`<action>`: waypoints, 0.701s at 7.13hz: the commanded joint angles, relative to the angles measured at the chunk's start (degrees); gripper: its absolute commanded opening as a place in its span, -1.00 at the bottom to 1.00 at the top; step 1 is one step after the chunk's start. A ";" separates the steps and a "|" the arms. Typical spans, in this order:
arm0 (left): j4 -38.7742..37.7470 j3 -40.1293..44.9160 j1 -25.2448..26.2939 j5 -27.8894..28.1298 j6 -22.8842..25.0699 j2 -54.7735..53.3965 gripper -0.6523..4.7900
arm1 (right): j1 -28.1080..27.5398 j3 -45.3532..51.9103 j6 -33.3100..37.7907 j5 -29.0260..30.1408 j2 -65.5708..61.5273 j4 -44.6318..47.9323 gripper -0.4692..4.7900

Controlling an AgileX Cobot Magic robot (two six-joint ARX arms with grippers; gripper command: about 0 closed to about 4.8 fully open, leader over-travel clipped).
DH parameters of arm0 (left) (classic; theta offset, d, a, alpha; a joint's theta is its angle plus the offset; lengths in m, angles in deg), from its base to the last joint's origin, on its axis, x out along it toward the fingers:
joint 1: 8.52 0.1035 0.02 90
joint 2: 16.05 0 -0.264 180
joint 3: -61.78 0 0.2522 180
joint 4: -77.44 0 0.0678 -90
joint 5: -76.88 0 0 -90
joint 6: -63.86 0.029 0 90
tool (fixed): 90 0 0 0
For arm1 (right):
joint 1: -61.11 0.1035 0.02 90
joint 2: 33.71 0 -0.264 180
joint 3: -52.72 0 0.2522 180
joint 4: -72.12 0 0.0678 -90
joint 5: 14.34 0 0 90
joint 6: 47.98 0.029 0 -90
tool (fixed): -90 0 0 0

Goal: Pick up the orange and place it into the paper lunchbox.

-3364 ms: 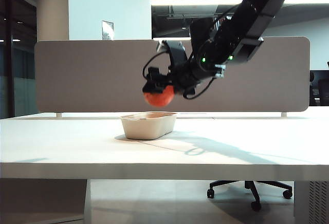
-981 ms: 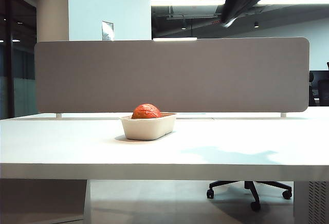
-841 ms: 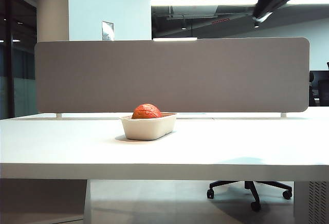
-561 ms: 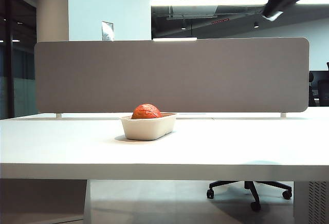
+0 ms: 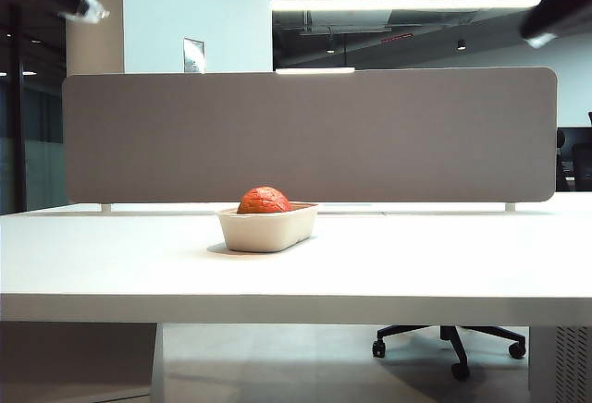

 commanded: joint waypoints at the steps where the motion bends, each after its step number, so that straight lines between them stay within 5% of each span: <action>1: 13.88 17.88 -0.02 1.22 -2.71 13.90 -0.78 | 0.07 4.79 2.19 -5.05 2.84 3.58 -0.60; 2: 15.12 17.88 -0.02 1.20 -2.71 13.90 -0.78 | 0.07 4.79 2.19 -5.09 2.84 3.58 -0.60; 3: 19.02 18.21 0.61 8.35 -2.05 16.76 -0.78 | 0.07 4.79 2.19 -5.05 2.84 3.58 -0.60; 4: 12.59 33.53 19.71 7.65 0.07 36.61 -0.78 | 0.07 4.79 2.19 -5.07 2.91 3.58 -0.60; 5: 12.59 33.53 19.71 7.65 0.07 36.61 -0.78 | 0.07 4.79 2.19 -5.07 2.91 3.58 -0.60</action>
